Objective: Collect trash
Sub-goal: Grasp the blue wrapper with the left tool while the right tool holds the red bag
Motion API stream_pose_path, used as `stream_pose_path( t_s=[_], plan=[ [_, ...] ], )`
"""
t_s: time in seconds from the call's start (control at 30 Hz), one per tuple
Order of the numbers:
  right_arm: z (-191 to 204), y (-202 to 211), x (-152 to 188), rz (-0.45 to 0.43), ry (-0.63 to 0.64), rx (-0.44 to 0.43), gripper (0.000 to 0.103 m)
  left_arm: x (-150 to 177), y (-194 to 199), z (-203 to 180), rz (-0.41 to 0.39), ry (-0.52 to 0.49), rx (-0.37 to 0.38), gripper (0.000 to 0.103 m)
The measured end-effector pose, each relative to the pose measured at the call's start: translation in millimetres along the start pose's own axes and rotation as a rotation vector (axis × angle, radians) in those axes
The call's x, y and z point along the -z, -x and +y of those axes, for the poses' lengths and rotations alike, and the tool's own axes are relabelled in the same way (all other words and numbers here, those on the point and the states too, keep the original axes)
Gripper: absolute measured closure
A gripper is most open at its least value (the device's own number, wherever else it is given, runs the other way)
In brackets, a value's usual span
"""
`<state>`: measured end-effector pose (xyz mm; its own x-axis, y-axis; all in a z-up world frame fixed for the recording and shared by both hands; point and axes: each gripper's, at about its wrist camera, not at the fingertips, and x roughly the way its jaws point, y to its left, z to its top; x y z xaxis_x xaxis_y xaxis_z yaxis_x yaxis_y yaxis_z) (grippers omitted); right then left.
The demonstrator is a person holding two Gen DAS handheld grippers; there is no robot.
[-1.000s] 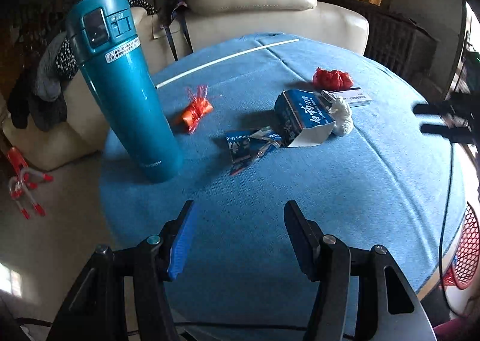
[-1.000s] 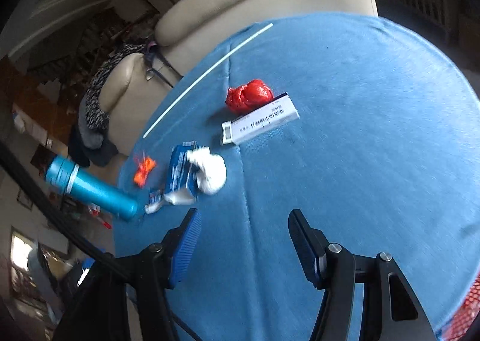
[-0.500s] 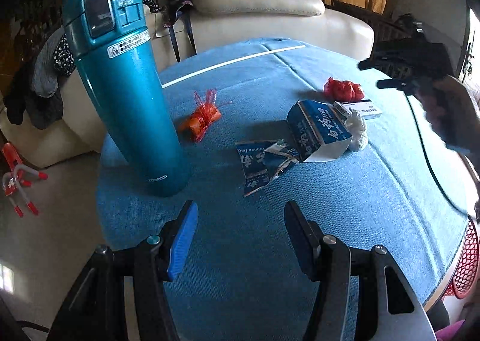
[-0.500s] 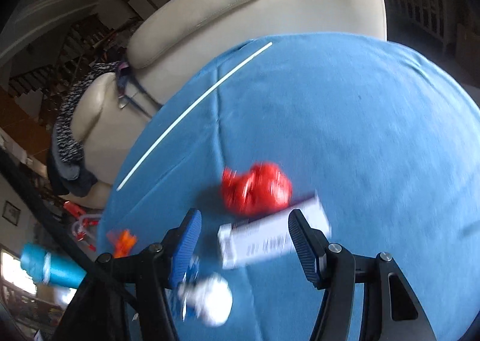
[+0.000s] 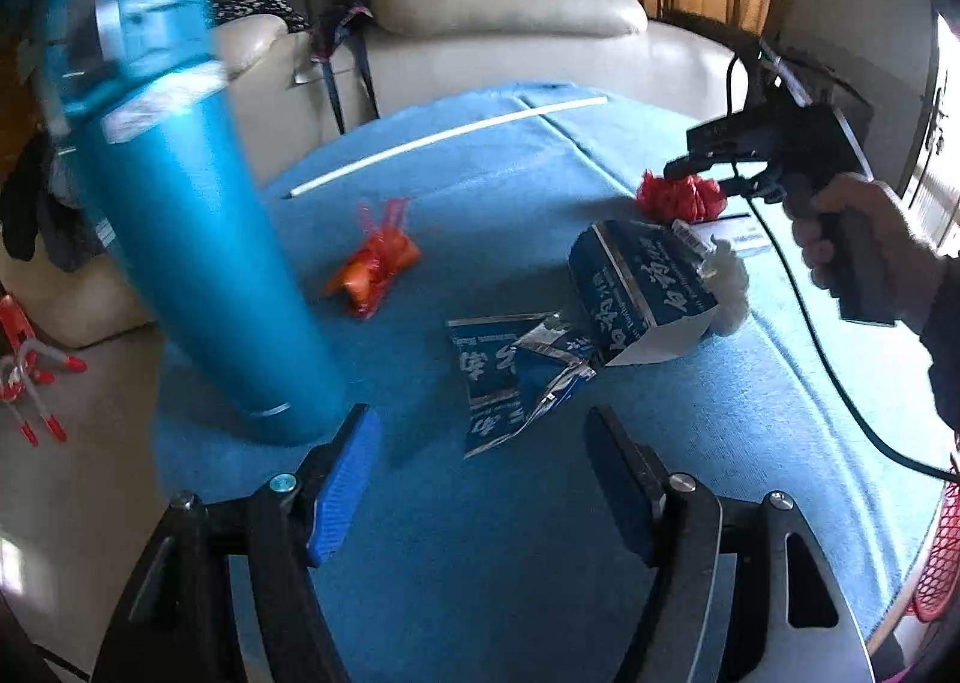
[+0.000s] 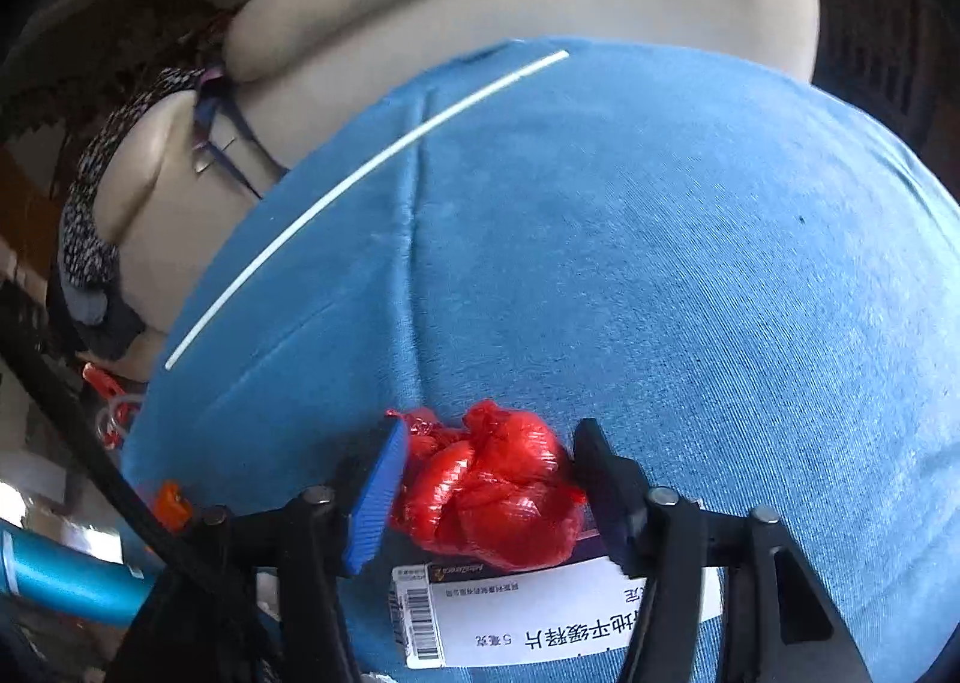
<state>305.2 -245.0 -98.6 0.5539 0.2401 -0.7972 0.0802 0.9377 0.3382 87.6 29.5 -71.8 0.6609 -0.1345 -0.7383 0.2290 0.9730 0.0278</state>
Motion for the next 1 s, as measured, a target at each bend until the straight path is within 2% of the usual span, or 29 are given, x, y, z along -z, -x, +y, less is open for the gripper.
stream_pose_path(
  t_s=[0.1,0.2,0.23,0.27,0.3,0.33,0.4,0.57,0.83,1.0],
  plan=[
    [-3,6,4,0.003,-0.006,-0.030,0.054,-5,-12,-4,-0.009,-0.022,-0.034,0.031],
    [-8,18,12,-0.008,-0.027,-0.074,0.055,-8,-22,-3,-0.011,-0.018,-0.020,0.033],
    [-9,24,15,-0.015,-0.034,-0.094,0.055,-8,-25,-2,-0.007,-0.015,-0.005,0.048],
    [-10,33,19,-0.026,-0.039,-0.119,0.055,-9,-28,-2,0.004,-0.015,0.013,0.058],
    [-9,38,22,-0.033,-0.040,-0.133,0.055,-9,-33,-2,0.031,-0.021,0.036,0.074],
    [-9,44,26,-0.039,-0.040,-0.145,0.055,-8,-35,-3,0.039,-0.024,0.047,0.085],
    [-10,56,35,-0.046,-0.046,-0.180,0.055,-6,-37,-5,0.043,-0.032,0.072,0.091],
    [-19,85,66,-0.040,-0.057,-0.230,0.055,2,-26,-10,0.027,-0.051,0.093,0.096],
    [-44,110,128,0.024,-0.089,-0.220,0.055,25,5,-9,0.023,-0.036,0.116,0.098],
    [-56,124,166,0.053,-0.110,-0.224,0.055,41,32,-12,0.024,-0.033,0.158,0.098]
  ],
)
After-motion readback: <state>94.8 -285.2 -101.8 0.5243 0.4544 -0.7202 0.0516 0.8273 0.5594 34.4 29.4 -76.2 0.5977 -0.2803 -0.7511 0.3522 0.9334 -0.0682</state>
